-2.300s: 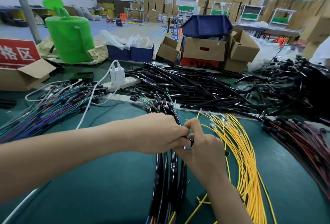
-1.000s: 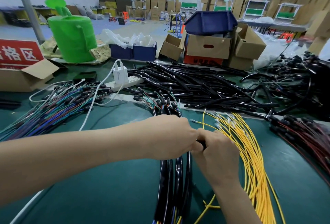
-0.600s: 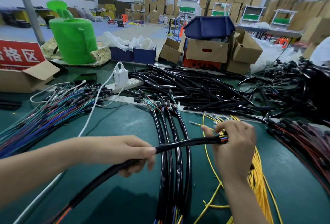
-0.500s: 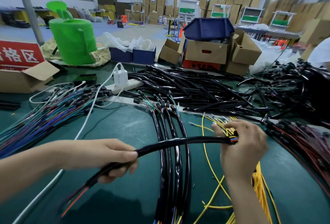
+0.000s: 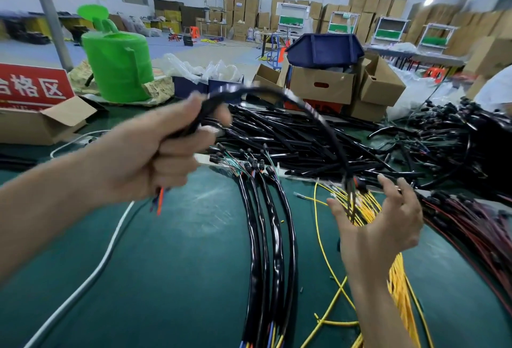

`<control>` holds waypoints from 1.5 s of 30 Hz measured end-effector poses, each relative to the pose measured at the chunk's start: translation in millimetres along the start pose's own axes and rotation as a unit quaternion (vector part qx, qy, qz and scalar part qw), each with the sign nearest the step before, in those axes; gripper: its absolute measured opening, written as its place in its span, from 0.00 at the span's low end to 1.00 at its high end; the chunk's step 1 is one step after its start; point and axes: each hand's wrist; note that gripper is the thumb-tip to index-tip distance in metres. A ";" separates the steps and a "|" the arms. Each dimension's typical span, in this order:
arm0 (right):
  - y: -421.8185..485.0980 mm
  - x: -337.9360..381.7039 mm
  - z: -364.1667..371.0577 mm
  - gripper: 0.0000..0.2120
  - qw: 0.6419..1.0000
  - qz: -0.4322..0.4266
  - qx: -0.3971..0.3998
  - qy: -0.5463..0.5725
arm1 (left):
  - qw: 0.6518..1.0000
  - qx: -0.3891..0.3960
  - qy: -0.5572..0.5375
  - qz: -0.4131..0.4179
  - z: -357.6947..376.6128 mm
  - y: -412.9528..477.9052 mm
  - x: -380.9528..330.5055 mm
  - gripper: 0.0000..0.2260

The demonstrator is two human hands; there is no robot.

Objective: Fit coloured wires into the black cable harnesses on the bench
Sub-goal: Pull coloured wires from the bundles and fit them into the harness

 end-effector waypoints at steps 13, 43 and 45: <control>-4.5 -1.8 4.2 0.29 0.995 0.068 0.068 0.013 | 0.939 0.063 0.333 -0.058 56.7 3.7 53.3 0.17; -16.4 3.0 6.3 0.08 0.970 0.143 0.184 0.066 | 0.718 -0.004 0.692 0.070 10.2 13.5 162.1 0.27; -13.3 3.2 4.9 0.09 0.963 0.175 0.160 0.128 | 0.694 -0.003 0.718 0.049 13.2 18.4 173.5 0.29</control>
Point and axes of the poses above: each hand's wrist, its own y-axis towards the middle knuckle, its own z-axis out of the palm, x = y × z, and after that the axes turned 4 degrees about -x, right-handed
